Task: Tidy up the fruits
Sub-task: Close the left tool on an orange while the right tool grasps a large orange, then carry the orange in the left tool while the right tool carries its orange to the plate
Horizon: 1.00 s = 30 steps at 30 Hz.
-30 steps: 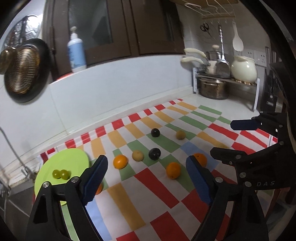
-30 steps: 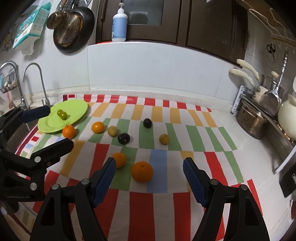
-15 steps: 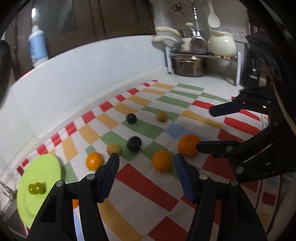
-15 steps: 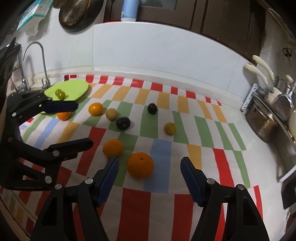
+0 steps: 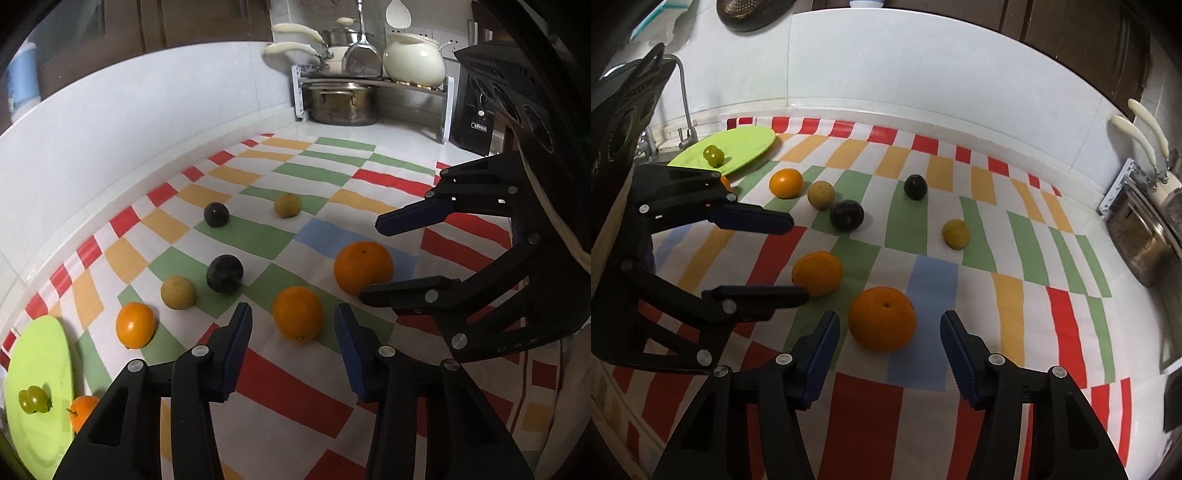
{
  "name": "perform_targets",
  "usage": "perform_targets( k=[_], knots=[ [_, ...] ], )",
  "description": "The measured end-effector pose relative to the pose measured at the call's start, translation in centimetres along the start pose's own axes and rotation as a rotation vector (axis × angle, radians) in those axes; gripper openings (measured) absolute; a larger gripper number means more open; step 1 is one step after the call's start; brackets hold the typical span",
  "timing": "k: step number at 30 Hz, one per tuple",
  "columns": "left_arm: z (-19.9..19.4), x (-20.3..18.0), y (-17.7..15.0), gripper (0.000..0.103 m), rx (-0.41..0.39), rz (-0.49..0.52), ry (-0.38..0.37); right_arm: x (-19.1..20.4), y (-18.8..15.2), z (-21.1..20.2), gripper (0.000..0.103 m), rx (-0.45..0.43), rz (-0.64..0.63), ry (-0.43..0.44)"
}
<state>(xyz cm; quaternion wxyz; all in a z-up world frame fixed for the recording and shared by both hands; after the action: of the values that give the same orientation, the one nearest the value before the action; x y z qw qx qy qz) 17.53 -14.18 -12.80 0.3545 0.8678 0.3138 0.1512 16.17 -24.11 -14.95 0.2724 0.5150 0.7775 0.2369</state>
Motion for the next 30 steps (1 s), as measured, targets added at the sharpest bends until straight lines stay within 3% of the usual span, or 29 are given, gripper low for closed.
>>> perform_targets(
  k=[7, 11, 15, 30],
  knots=[
    [1.2, 0.5, 0.1, 0.04, 0.037, -0.039, -0.026, -0.2, 0.0, 1.0, 0.051, 0.012, 0.042, 0.035],
    [1.5, 0.5, 0.2, 0.034, 0.049, -0.049, -0.032, -0.3, -0.1, 1.3, 0.043, 0.018, 0.057, 0.061],
    [1.6, 0.6, 0.3, 0.032, 0.053, -0.074, -0.034, -0.5, -0.1, 1.3, 0.043, 0.016, 0.071, 0.067],
    [-2.1, 1.1, 0.2, 0.031, -0.015, -0.211, 0.086, -0.3, 0.5, -0.9, 0.043, -0.048, 0.107, 0.066]
  ],
)
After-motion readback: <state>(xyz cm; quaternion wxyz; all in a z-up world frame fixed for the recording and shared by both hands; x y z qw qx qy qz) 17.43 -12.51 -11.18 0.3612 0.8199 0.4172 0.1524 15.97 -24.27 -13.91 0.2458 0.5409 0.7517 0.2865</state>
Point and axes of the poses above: each gripper's, at about its wrist camera, not at the fingertips, and z roughly the way its jaws point, x to its left, y to its top, the point moved 4 cm from there along z, roughly the way its jaws point, and after that the axes turned 4 degrees about -z, right-handed, at the moved point
